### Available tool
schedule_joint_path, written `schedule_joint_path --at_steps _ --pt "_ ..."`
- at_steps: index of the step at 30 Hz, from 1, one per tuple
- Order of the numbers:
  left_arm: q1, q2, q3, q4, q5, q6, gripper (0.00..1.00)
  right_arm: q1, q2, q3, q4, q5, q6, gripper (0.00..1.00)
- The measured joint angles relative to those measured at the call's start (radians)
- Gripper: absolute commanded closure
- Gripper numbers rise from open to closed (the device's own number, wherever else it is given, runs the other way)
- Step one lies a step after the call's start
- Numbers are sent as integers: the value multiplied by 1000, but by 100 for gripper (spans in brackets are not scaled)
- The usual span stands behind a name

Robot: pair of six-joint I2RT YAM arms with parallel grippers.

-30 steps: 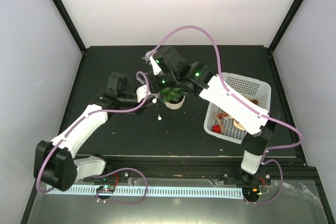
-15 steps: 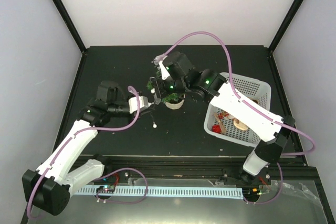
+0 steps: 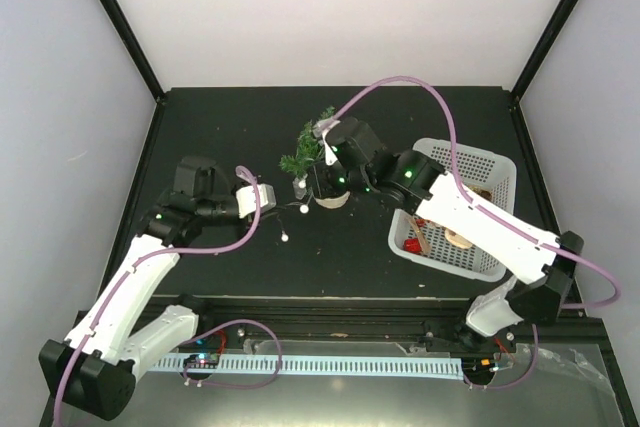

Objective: Decorate the small christmas tree

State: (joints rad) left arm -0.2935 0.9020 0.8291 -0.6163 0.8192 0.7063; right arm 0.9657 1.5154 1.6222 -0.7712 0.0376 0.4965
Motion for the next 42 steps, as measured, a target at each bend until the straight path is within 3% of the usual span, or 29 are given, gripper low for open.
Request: schedule_joint_path --at_steps 8,18,29,36,42 --pt "0 18 26 2 41 0 99 -1 -228 -177 59 164 35 99" --pt "-76 238 253 7 57 -4 98 -47 -347 -283 92 352 73 99" --pt "-214 346 319 -26 -31 1 98 -103 -436 -430 79 397 125 99" --pt "-219 344 312 -129 -113 52 99 -120 -494 -599 96 371 169 99" --pt "-214 315 254 -188 -237 92 98 -130 -421 -654 124 303 187 99"
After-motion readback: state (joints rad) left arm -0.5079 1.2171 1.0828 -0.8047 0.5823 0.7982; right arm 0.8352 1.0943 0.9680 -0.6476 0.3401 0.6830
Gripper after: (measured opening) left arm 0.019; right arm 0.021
